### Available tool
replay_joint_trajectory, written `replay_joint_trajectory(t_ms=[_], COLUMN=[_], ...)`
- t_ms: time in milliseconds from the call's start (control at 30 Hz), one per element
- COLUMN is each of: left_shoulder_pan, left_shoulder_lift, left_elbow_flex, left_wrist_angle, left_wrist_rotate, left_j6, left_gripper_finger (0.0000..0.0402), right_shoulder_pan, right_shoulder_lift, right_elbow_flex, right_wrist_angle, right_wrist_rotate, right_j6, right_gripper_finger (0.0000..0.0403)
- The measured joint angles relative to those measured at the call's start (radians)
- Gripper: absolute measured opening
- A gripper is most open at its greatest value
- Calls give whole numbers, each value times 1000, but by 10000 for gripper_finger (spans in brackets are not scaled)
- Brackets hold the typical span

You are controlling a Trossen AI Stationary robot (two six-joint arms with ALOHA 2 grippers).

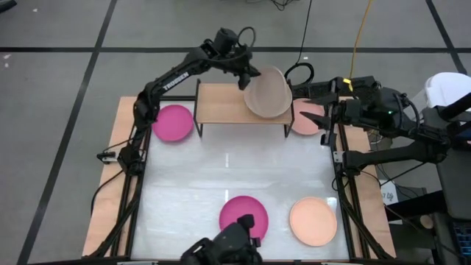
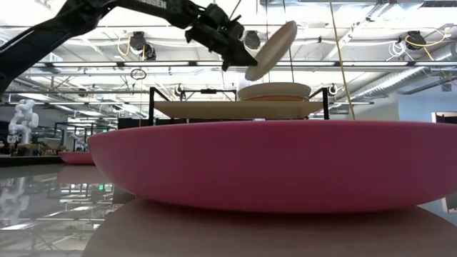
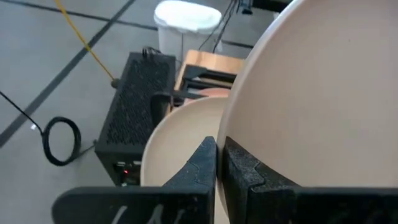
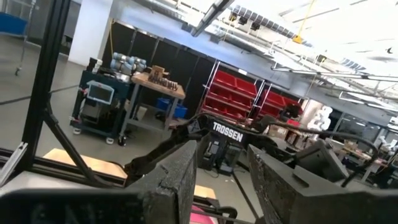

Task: Place and stack plates onto a shelf
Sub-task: Stack the light brown plate on top of the light brown plate on the shelf, then put the light pink plate on the shelf

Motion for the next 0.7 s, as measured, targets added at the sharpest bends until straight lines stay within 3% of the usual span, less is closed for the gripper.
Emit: replay_joint_trajectory(t_ms=[100,267,533,700], left_shoulder_pan=[-7,-10,-7,-15], left_shoulder_lift=[21,22,21,-46], left_elbow_flex=[0,-11,-12,-11], left_wrist_angle=[0,0,-10,-44], left_wrist_rotate=[-38,-173,-174,-169], left_j6=[0,-7,0,20], left_gripper_finger=[14,61,128,159], right_shoulder_pan=[0,0,0,0], right_shoulder_lift=[0,0,0,0], right_elbow_flex=[0,0,0,0], right_wrist_angle=[-1,-10,-18,-24], right_wrist_rotate=[0,0,0,1], right_j6=[15,21,17,10], right_gripper_finger=[128,128,128,128])
